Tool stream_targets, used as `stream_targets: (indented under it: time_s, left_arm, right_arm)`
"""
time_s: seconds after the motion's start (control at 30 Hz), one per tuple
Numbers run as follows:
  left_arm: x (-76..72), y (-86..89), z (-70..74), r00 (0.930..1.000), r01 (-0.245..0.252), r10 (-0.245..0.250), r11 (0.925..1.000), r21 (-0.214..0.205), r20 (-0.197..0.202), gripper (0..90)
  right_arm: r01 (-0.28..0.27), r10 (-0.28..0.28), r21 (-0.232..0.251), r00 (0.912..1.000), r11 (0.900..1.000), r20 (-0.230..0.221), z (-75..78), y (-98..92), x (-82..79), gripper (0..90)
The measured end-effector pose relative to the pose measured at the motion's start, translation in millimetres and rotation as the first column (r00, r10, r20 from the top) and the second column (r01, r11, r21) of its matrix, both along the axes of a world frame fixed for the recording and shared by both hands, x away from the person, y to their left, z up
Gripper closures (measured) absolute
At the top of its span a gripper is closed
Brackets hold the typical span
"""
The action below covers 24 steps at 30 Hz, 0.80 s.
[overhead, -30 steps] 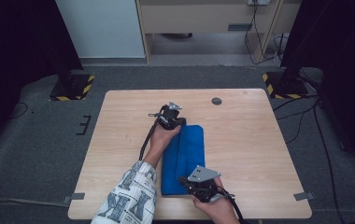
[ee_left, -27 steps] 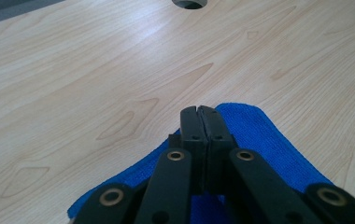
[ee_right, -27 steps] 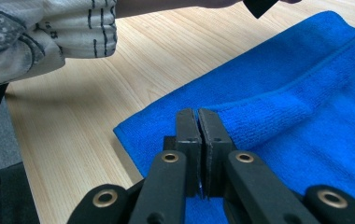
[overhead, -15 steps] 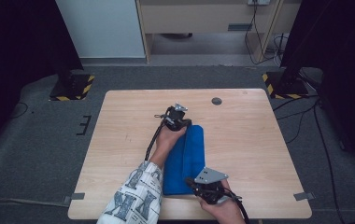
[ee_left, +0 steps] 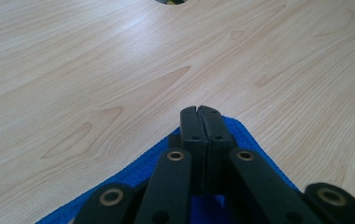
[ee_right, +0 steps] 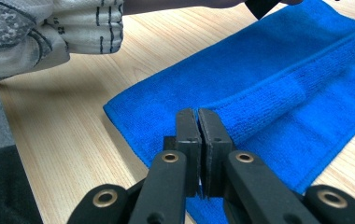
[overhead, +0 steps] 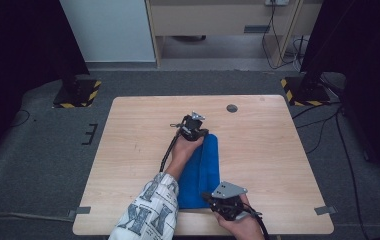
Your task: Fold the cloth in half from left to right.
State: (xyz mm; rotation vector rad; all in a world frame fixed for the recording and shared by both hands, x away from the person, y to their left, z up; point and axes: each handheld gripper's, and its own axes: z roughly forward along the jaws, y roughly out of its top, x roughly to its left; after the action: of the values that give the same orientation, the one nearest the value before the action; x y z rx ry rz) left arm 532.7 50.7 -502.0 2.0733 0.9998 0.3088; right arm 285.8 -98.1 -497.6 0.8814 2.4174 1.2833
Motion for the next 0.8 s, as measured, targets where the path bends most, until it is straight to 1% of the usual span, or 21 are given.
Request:
stream_targets:
  time_s: [0.23,0.3,0.4,0.47,0.57,0.63,0.73,0.8]
  left_arm:
    - [0.6,-2.7,-3.4,1.0000,-0.001,0.001,1.0000,-0.006,-0.006,89.1]
    - [0.8,-3.9,-4.2,1.0000,-0.004,0.004,0.9999,-0.012,-0.007,89.2]
    - [0.8,-5.7,-4.7,1.0000,-0.003,0.003,1.0000,-0.009,-0.006,89.0]
    - [1.1,-6.6,-5.2,1.0000,-0.005,0.005,0.9999,-0.013,-0.005,88.6]
    - [2.0,-7.2,-6.0,0.9999,-0.004,0.004,0.9991,-0.043,-0.013,87.4]
    - [2.4,-7.6,-6.4,0.9999,0.000,-0.001,0.9987,-0.050,-0.017,86.2]
    - [2.6,-8.9,-6.8,0.9999,0.004,-0.005,0.9987,-0.051,-0.015,85.2]
    - [2.1,-10.1,-6.5,0.9999,0.007,-0.008,0.9984,-0.056,-0.009,82.1]
  right_arm:
    - [0.000,0.000,0.002,1.0000,1.0000,-0.002,0.3,-1.5,-1.2,88.1]
    - [0.004,-0.004,-0.002,1.0000,1.0000,-0.003,0.0,-3.1,-1.0,88.0]
    - [0.014,-0.014,-0.003,0.9999,0.9999,-0.005,-0.9,-6.2,-0.5,87.1]
    - [0.016,-0.016,-0.002,0.9998,0.9999,-0.014,-1.9,-8.1,0.2,83.3]
    - [0.019,-0.019,0.004,0.9993,0.9998,-0.033,-3.2,-9.6,1.2,73.2]
    - [0.024,-0.024,0.001,0.9991,0.9997,-0.034,-3.3,-11.1,1.1,66.4]
    - [0.025,-0.025,-0.003,0.9984,0.9997,-0.050,-3.9,-12.5,1.3,61.5]
    - [0.027,-0.027,-0.001,0.9977,0.9996,-0.062,-4.1,-12.6,1.4,58.5]
